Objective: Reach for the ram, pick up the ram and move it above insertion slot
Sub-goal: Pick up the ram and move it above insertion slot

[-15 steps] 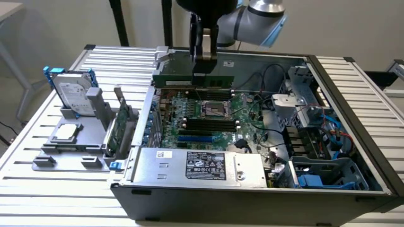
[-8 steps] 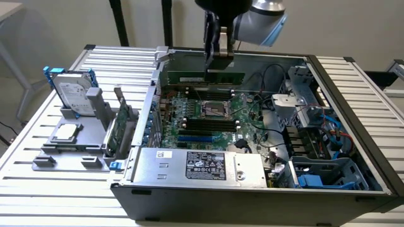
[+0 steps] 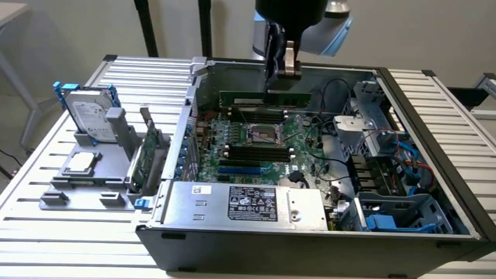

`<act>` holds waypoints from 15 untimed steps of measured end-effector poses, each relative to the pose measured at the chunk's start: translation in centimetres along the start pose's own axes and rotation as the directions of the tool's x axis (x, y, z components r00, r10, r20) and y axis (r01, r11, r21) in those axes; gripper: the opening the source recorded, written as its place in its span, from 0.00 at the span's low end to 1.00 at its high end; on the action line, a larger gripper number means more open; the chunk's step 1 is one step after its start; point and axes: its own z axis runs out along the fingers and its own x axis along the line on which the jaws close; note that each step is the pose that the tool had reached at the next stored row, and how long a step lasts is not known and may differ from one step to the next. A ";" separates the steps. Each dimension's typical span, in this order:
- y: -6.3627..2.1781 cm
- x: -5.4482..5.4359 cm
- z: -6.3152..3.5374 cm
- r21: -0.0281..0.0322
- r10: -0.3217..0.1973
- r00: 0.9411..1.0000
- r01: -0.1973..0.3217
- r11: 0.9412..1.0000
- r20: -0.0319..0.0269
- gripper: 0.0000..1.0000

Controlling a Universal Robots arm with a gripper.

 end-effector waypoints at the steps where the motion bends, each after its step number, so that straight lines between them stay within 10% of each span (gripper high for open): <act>1: -0.12 0.0 0.12 0.000 0.006 1.000 -0.006 1.000 0.000 0.14; 15: -1.23 -1.0 2.19 0.002 0.049 0.999 -0.049 0.999 0.002 0.14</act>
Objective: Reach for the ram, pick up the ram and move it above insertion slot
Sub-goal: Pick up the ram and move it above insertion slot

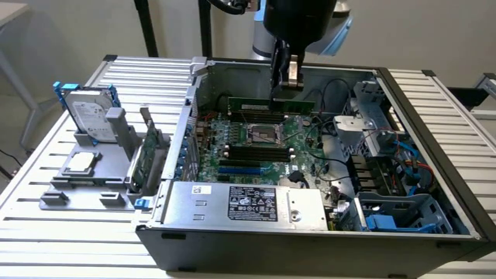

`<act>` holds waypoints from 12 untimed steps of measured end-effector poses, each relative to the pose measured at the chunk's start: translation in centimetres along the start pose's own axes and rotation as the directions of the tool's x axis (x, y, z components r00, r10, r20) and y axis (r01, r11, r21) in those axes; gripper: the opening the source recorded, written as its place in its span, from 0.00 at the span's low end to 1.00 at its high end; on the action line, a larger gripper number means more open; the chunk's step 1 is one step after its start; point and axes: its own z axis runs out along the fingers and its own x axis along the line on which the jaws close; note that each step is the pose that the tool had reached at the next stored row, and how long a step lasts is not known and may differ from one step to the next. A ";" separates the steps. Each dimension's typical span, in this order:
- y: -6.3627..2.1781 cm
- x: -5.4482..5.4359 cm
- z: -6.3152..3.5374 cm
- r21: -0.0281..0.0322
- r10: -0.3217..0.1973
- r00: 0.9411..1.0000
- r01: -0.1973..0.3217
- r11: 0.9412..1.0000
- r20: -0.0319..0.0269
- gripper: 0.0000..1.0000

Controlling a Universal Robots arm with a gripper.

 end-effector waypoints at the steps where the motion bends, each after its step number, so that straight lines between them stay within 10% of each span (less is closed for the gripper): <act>1: -0.05 -0.2 0.17 0.000 0.001 1.000 -0.001 1.000 0.000 0.14; 12: -1.27 -1.3 0.83 0.000 0.006 1.000 -0.006 1.000 0.000 0.14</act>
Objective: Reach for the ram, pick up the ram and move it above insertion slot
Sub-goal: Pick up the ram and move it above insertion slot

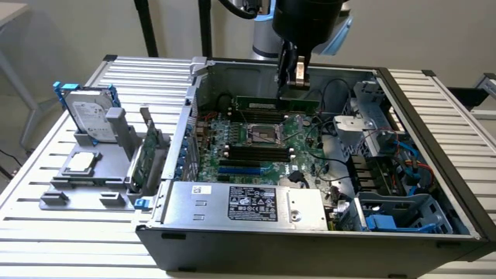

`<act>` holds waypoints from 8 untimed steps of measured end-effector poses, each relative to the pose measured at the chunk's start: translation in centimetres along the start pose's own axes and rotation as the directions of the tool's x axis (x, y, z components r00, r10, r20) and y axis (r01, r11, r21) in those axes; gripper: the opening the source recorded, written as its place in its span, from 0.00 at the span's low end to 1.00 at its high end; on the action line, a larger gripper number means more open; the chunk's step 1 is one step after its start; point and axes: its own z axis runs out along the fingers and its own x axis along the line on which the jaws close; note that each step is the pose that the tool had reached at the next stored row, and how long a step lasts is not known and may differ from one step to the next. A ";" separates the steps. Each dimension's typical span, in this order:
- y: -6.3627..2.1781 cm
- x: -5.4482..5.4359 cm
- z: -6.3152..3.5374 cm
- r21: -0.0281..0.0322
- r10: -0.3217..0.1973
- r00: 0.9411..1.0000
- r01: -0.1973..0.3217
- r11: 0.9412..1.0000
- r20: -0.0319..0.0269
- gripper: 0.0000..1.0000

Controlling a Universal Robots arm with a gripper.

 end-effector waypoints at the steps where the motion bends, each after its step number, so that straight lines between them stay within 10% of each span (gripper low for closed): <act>1: 0.00 0.0 0.00 0.000 0.000 1.000 0.000 1.000 0.000 0.14; 8: -0.01 0.0 0.00 0.000 0.000 1.000 0.000 1.000 0.000 0.14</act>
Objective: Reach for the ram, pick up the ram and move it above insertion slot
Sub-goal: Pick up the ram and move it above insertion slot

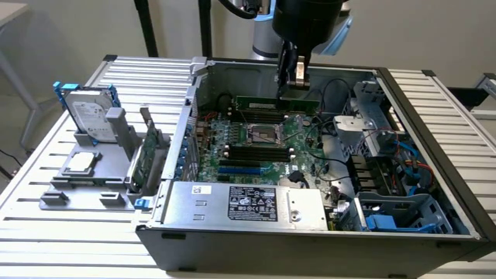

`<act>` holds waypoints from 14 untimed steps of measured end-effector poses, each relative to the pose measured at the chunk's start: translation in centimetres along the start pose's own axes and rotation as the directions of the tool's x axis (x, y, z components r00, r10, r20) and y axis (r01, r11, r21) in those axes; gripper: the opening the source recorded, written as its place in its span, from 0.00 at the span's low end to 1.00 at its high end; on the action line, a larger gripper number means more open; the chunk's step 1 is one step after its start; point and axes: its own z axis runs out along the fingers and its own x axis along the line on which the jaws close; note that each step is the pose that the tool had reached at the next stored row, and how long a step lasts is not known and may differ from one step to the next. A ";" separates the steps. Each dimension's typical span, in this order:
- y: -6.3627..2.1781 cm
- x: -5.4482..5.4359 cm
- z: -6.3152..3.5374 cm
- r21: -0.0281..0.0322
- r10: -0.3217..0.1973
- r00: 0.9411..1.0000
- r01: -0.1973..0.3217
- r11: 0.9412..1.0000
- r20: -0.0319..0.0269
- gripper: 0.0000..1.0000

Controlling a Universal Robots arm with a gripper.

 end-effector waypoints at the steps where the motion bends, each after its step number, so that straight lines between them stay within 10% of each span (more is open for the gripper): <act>1: 0.00 0.0 0.00 0.000 0.000 1.000 0.000 1.000 0.000 0.14; 14: -1.87 0.0 -0.08 0.000 -0.007 1.000 0.007 1.000 0.004 0.14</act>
